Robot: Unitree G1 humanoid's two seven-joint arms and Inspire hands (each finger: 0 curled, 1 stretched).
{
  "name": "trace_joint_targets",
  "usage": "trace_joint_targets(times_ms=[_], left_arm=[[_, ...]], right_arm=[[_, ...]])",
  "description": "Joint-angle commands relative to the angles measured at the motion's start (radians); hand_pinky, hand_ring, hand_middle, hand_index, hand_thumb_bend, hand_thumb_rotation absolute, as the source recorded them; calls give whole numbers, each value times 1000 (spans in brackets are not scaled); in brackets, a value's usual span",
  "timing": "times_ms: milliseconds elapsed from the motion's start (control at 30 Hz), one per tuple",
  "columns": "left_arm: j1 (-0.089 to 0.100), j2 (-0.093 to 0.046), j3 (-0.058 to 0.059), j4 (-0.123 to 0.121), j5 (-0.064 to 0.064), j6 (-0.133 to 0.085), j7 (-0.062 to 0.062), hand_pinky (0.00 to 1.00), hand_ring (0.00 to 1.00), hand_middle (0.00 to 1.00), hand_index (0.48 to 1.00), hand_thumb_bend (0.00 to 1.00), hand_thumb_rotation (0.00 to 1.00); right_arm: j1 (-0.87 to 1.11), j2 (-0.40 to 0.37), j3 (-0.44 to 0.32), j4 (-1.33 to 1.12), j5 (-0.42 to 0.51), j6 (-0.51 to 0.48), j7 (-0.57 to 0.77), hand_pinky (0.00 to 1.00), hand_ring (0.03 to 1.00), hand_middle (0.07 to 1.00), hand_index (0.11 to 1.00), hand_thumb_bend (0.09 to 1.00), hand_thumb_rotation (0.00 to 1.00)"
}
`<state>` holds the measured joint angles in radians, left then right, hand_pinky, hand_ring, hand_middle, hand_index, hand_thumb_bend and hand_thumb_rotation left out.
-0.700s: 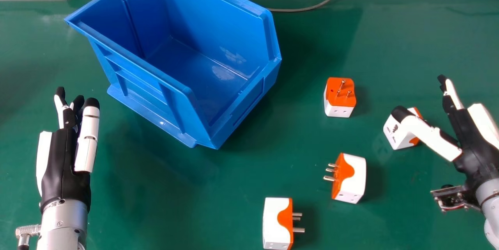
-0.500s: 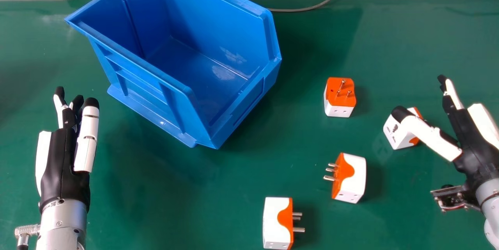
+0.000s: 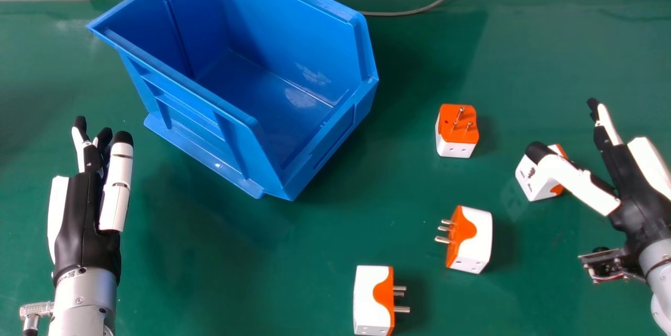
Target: Pick all objects and put in blue box
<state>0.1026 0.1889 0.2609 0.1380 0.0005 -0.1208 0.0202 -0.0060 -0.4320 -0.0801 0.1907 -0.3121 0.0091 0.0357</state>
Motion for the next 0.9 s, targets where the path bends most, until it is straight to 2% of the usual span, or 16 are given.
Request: trace_joint_targets(times_ms=[0,133,300,367,467,567,633,767,867], left_arm=[[-5,12,1,-22,1,-14,0,983,991,984,997,400,935],[-4,11,4,-19,-4,-14,-2,983,991,984,997,403,934],[0,9,-1,-24,3,-17,2,985,992,984,997,406,936],[-2,10,-2,-18,8,-26,5,985,992,983,997,410,936],[-10,13,-5,0,15,-38,8,986,992,981,995,415,935],[-20,16,-6,21,17,-49,9,984,991,978,993,419,934],[-28,15,-7,34,18,-55,10,980,990,973,990,426,935],[-30,8,-13,26,21,-51,13,978,990,971,989,430,937],[-32,4,-20,26,27,-50,15,980,989,969,988,429,943]], right_arm=[[-7,-16,-10,-33,-1,-19,-15,994,1000,1000,1000,673,897],[2,-11,-8,-41,-6,-33,-24,990,1000,1000,1000,674,897],[10,-8,-21,-54,-2,-53,-45,986,1000,1000,1000,690,901],[9,7,-35,-45,15,-90,-73,983,1000,1000,1000,691,903],[-8,52,-54,21,67,-195,-126,977,1000,1000,1000,690,907],[-24,76,-57,83,87,-283,-158,964,992,1000,992,672,914],[-28,75,-55,95,86,-301,-159,925,968,978,962,599,945],[-24,74,-55,74,93,-286,-136,903,954,965,944,548,965],[-14,80,-60,35,107,-263,-121,896,951,962,937,520,978]])
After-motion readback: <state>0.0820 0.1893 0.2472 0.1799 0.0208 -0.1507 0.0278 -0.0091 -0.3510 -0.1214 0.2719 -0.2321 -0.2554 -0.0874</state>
